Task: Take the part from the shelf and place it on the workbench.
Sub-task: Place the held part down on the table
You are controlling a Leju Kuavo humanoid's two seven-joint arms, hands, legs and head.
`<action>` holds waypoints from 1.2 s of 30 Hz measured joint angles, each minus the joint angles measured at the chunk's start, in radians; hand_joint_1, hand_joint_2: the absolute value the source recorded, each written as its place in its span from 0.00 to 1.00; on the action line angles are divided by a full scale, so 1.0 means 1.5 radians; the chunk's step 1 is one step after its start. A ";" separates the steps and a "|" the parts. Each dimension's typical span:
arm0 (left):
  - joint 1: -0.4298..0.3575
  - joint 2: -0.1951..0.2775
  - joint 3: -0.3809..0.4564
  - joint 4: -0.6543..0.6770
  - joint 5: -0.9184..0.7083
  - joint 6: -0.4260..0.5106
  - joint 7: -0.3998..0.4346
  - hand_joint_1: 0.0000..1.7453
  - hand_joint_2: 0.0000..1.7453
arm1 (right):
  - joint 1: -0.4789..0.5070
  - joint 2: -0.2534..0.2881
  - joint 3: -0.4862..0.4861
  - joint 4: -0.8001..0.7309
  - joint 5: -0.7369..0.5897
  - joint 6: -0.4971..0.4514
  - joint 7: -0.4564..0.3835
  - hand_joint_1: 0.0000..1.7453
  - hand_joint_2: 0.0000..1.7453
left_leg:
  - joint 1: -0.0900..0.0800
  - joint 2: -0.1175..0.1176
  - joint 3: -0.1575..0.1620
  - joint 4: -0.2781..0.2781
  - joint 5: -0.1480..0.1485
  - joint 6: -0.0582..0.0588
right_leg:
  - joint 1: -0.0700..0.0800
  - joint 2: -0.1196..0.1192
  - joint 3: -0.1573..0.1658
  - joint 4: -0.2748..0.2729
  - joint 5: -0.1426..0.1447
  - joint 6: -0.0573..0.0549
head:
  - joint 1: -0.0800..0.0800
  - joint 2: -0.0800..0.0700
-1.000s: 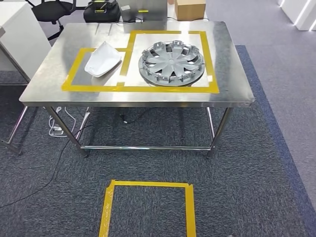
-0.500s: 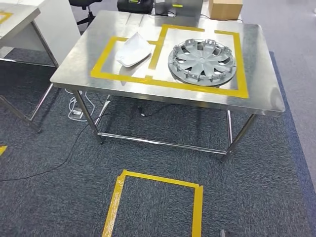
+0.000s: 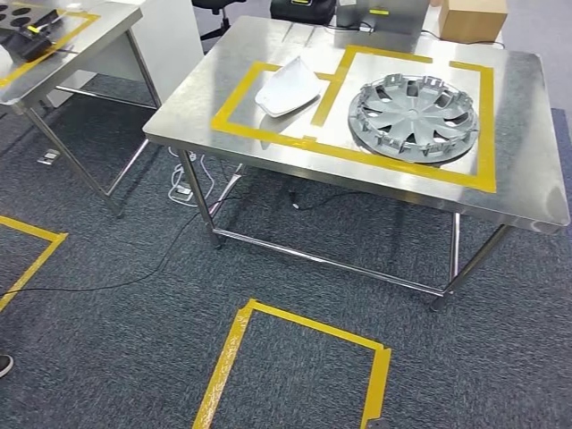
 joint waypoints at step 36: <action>-0.008 0.005 -0.009 0.014 -0.016 0.006 0.015 0.00 0.00 | -0.001 -0.001 0.067 0.009 0.041 0.016 0.035 0.00 0.00 | 0.008 0.042 -0.054 0.140 -0.058 -0.012 | 0.003 -0.052 -0.006 0.000 0.001 -0.003 | -0.006 0.000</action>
